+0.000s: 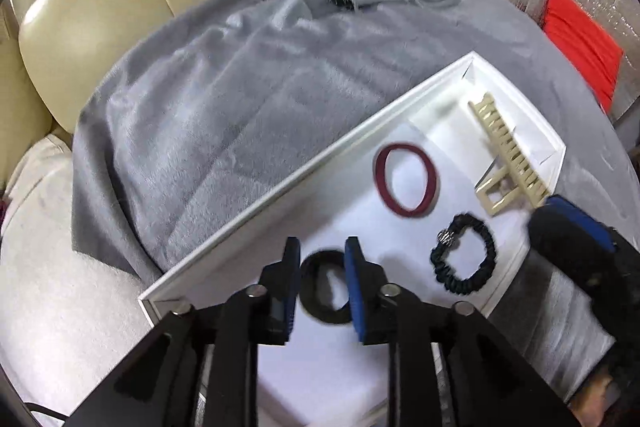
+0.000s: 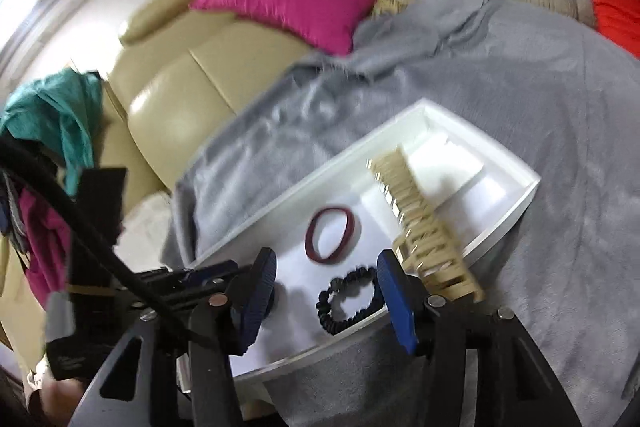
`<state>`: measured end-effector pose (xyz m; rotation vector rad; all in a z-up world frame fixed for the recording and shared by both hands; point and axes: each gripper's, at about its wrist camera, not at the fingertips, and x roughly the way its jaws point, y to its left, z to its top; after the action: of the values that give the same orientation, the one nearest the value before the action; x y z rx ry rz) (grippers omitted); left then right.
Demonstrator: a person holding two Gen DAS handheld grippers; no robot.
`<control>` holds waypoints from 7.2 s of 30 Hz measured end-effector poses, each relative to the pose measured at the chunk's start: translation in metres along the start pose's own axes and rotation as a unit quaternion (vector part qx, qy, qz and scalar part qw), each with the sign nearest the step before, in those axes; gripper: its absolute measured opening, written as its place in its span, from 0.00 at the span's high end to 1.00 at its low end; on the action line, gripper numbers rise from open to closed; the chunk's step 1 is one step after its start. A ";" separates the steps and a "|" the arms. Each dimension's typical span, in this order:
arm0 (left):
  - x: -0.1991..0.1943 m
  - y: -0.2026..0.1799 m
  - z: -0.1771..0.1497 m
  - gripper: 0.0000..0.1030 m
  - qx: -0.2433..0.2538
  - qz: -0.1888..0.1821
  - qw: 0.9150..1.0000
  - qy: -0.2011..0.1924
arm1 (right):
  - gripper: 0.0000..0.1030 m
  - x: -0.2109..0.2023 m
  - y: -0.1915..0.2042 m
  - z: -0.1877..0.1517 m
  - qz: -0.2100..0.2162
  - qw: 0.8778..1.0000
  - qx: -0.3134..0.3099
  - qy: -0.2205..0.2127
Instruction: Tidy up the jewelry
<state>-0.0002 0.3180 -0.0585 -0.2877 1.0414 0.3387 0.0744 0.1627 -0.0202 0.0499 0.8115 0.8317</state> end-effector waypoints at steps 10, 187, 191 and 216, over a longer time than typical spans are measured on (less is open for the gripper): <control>-0.051 -0.059 0.000 0.76 0.076 -0.024 0.987 -0.137 | 0.59 -0.087 -0.068 -0.005 -0.040 0.997 0.040 -0.058; 0.021 -0.318 -0.065 0.78 0.297 -0.182 0.937 -0.019 | 0.69 -0.180 -0.286 -0.093 -0.216 0.950 0.225 -0.009; 0.022 -0.315 -0.061 0.84 0.294 -0.188 0.937 -0.016 | 0.80 -0.168 -0.284 -0.092 -0.234 0.950 0.205 0.005; 0.022 -0.318 -0.060 0.92 0.278 -0.197 0.940 -0.027 | 0.96 -0.211 -0.283 -0.092 -0.231 0.946 0.215 -0.070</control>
<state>0.0920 0.0077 -0.0836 0.0275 0.9569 -0.3112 0.1111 -0.1990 -0.0505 0.2900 0.8152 0.1957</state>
